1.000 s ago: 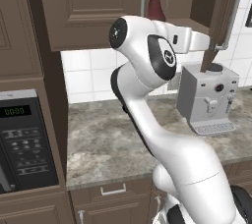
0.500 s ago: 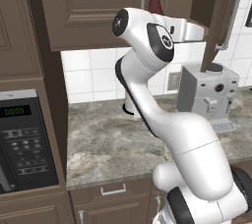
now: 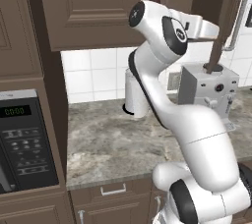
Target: The dining table condiment station is running low on oil/vinegar bottle. Refill the condiment station by opening the cabinet and taking the oil/vinegar bottle from the cabinet and placing it on the dining table.
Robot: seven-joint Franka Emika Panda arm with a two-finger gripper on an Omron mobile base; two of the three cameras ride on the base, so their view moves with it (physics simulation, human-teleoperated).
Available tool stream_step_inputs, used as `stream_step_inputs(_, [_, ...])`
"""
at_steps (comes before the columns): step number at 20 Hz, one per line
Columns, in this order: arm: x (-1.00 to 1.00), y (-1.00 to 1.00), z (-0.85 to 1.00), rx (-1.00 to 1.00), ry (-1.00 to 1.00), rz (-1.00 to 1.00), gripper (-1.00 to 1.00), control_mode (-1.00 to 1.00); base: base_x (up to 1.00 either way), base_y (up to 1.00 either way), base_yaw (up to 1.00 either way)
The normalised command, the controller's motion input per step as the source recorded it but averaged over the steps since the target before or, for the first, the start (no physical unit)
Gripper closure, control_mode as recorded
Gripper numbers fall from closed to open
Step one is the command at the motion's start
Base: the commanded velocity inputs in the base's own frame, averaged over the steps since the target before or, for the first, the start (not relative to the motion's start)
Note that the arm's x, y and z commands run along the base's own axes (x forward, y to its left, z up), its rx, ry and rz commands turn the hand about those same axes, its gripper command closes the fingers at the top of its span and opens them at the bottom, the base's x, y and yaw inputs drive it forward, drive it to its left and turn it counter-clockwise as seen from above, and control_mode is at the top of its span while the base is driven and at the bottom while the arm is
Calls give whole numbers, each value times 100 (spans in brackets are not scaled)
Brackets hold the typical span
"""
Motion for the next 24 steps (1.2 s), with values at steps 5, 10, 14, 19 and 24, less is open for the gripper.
stream_step_inputs(5, [-16, -90, 1, 7, 0, -17, -100, -100, 0, 0, 0])
stream_step_inputs(10, [-22, -100, 2, 4, 0, -20, -100, -100, 0, 0, 0])
stream_step_inputs(14, [-18, -100, 0, 5, 0, -19, -100, -100, 0, 0, 0])
stream_step_inputs(19, [-28, -72, 5, 4, -7, -9, -100, -100, 0, 0, 0])
stream_step_inputs(24, [-49, 92, 0, 0, -15, 24, -100, -100, 0, 0, 0])
